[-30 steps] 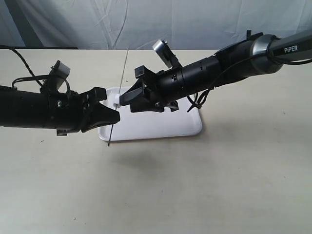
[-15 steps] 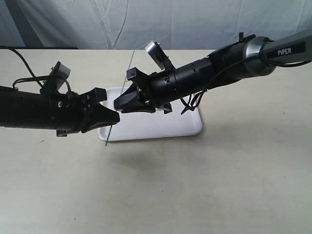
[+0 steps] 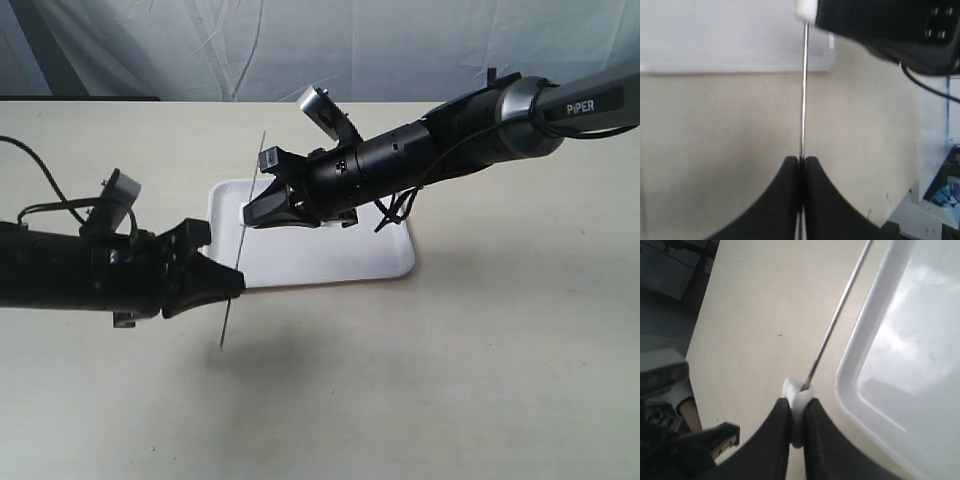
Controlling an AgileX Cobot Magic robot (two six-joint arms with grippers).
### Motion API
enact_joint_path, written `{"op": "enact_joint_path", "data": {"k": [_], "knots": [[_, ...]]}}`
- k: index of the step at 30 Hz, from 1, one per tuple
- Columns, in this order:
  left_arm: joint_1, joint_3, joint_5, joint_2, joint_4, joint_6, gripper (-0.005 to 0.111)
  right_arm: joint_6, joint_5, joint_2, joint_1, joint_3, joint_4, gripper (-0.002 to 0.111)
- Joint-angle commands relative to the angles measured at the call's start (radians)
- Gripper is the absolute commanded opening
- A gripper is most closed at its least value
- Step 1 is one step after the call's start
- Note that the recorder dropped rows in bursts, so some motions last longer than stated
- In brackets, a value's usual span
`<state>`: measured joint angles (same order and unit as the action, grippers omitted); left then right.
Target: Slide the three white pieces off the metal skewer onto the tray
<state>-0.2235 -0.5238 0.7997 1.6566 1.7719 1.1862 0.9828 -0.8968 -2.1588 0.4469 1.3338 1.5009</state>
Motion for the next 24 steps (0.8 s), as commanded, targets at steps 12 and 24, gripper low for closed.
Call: {"op": "enact_joint_path", "data": {"k": [12,24], "knots": [[-0.006,0.463,0.352,-0.14,-0.028,0.179,0.0,0.012,0.233,0.004,-0.008,0.078,-0.068,0.006],[-0.006,0.438,0.205,-0.239,-0.028,0.184,0.0,-0.051,0.163,0.004,-0.008,0.078,-0.106,0.046]]}}
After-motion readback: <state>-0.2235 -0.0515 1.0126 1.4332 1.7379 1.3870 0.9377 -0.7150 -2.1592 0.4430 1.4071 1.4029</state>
